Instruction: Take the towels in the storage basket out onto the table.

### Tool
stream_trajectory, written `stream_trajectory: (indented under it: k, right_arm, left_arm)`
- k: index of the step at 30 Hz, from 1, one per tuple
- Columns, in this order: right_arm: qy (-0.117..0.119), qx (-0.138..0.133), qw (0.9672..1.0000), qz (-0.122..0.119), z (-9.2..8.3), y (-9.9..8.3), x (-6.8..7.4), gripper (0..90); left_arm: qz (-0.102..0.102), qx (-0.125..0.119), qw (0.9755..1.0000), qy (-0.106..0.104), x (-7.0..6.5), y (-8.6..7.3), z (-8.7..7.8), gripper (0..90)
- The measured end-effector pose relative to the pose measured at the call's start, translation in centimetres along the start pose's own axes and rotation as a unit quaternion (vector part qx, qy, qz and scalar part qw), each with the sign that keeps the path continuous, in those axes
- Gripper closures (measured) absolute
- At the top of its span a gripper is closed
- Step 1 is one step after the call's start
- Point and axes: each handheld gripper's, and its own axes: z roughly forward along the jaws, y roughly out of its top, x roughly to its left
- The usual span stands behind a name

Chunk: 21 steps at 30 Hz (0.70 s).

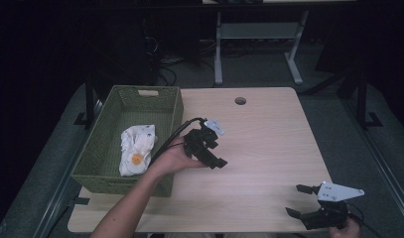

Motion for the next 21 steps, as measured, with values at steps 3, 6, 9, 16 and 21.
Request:
stream_trajectory:
  k: [3, 6, 9, 16, 21]
  right_arm:
    - [0.0, 0.0, 1.0, 0.002, 0.0, 0.0, 0.0, 13.9]
    - [0.0, 0.0, 1.0, 0.002, 0.0, 0.0, 0.0, 13.8]
    - [-0.001, 0.0, 1.0, 0.001, 0.0, 0.0, 0.0, 13.8]
    - [-0.002, 0.001, 1.0, 0.0, 0.1, 0.0, -0.1, 13.8]
    - [-0.002, 0.0, 1.0, 0.001, 0.1, 0.0, -0.1, 13.8]
  left_arm:
    - [0.001, 0.001, 1.0, -0.001, 0.4, 0.0, -0.9, 25.7]
    - [-0.001, -0.011, 0.9999, -0.011, 0.9, -0.1, -1.9, 25.6]
    - [-0.005, -0.011, 0.9999, -0.009, 1.3, -0.3, -2.7, 25.5]
    - [-0.024, -0.016, 0.9995, -0.01, 2.7, -1.3, -4.3, 25.5]
    - [-0.033, -0.024, 0.9991, -0.01, 3.4, -2.1, -5.3, 25.6]
